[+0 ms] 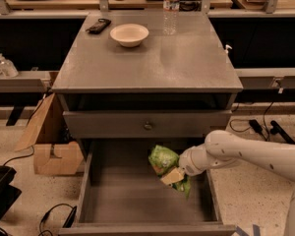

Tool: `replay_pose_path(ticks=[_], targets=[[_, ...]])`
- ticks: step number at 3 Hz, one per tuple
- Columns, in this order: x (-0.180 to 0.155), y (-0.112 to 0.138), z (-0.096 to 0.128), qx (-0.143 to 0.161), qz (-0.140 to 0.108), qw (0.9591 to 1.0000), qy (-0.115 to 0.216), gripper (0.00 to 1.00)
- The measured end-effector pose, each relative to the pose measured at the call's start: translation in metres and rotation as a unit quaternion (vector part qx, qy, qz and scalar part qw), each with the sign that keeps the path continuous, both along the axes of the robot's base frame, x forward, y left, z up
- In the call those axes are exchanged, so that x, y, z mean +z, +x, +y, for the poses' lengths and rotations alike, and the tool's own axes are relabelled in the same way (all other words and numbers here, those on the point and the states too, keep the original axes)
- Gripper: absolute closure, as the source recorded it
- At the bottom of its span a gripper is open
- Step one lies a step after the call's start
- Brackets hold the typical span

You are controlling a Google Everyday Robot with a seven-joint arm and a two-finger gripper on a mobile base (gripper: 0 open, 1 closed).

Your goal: Place green rice chip bag into middle drawer

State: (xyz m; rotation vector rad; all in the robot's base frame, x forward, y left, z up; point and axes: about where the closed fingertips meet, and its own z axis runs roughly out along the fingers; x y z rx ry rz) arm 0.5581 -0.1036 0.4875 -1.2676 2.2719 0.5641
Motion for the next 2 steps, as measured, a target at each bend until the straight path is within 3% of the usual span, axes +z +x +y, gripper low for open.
replay_pose_path(ticks=[1, 2], targets=[[-0.0094, -0.0092, 0.0014, 0.000, 0.004, 1.0000, -0.003, 0.82], [-0.0110, -0.0103, 0.0035, 0.002, 0.006, 1.0000, -0.003, 0.50]])
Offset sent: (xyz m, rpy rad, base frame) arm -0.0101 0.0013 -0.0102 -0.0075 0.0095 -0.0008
